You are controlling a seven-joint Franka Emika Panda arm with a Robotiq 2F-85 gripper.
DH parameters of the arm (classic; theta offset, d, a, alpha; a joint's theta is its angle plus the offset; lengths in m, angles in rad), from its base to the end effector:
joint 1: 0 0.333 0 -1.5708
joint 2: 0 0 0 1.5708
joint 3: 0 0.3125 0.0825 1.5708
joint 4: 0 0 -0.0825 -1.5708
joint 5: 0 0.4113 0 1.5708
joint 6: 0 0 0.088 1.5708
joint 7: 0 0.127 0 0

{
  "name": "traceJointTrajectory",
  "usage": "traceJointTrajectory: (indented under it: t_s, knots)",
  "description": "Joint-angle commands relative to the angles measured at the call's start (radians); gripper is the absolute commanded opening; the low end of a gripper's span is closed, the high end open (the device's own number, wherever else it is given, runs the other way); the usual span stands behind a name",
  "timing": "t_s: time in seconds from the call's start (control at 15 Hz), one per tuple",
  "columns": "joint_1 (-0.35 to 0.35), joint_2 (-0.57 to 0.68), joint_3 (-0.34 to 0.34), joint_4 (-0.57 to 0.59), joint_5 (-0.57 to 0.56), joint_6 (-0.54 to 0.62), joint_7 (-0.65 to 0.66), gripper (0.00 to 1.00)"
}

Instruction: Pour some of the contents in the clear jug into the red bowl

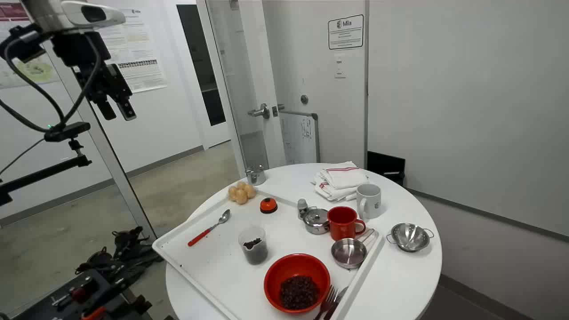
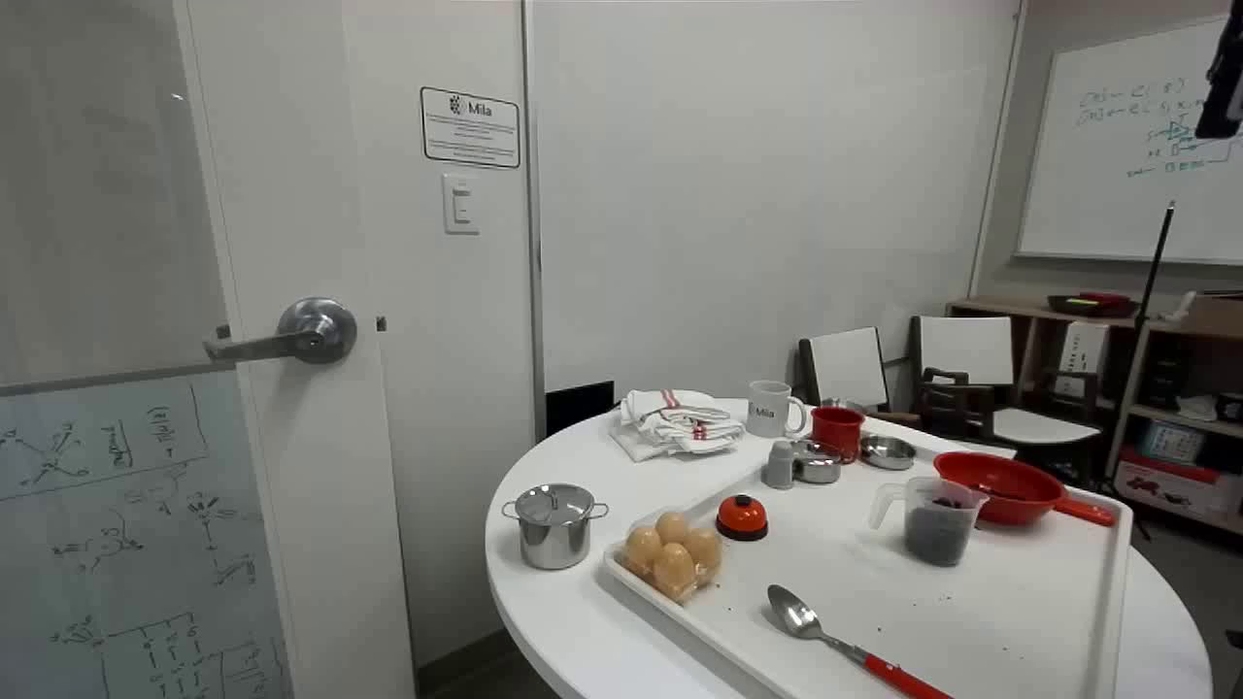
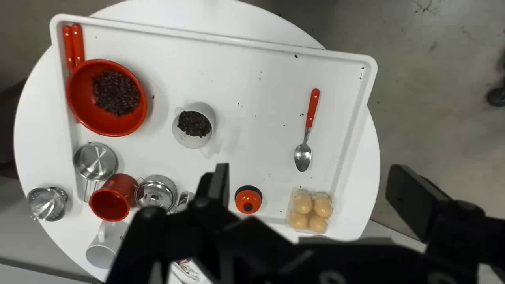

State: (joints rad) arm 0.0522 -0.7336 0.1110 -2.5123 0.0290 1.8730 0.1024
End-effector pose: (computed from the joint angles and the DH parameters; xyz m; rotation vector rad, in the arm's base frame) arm 0.3662 0.0647 0.4963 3.1027 0.0441 0.1495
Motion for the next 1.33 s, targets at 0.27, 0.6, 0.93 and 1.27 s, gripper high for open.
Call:
traceJointTrajectory:
  t_s: [0.27,0.6,0.93,1.27]
  knots:
    - [-0.030,0.090,0.013,0.073,0.027,-0.090,0.117,1.00]
    - [-0.082,0.236,0.055,0.150,0.025,-0.088,0.355,1.00]
    - [-0.104,0.389,0.074,0.211,0.048,-0.056,0.606,1.00]
    - [-0.080,0.462,0.037,0.201,0.041,0.005,0.705,1.00]
